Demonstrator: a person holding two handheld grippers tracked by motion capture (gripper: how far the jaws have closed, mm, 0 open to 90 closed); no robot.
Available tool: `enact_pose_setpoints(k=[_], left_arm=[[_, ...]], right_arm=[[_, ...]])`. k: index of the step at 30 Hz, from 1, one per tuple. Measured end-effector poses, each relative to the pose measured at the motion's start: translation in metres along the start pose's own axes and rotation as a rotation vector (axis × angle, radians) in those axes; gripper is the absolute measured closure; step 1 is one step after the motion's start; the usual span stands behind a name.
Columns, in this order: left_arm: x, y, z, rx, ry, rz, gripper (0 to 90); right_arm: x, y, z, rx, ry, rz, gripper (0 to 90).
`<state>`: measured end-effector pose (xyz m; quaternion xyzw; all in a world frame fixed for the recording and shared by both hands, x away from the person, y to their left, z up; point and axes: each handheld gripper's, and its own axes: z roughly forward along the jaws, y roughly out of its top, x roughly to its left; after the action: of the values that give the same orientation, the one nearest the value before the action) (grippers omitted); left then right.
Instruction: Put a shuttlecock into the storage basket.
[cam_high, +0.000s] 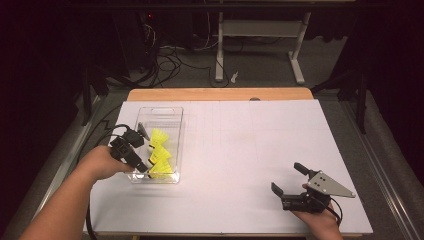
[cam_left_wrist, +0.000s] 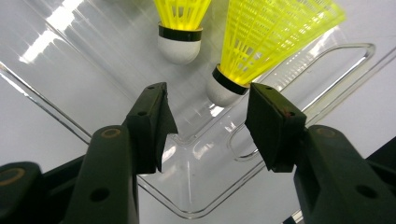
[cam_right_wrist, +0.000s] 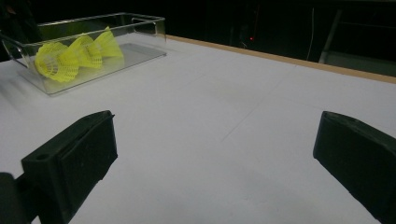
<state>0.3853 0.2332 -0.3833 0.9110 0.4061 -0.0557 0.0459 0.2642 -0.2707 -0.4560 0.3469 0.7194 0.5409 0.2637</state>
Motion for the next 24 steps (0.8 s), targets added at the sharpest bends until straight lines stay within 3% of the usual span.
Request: enact_pose_setpoints(k=[12,24], left_arm=[[0.0,-0.005,-0.011,-0.019,-0.026,-0.029,48.4],[-0.008,-0.001,-0.03,-0.014,-0.004,-0.024,43.1]], right_arm=[[0.001,0.0,0.0,-0.004,0.001,0.001,0.4],[0.001,0.001,-0.001,-0.008,0.001,0.005,0.4]])
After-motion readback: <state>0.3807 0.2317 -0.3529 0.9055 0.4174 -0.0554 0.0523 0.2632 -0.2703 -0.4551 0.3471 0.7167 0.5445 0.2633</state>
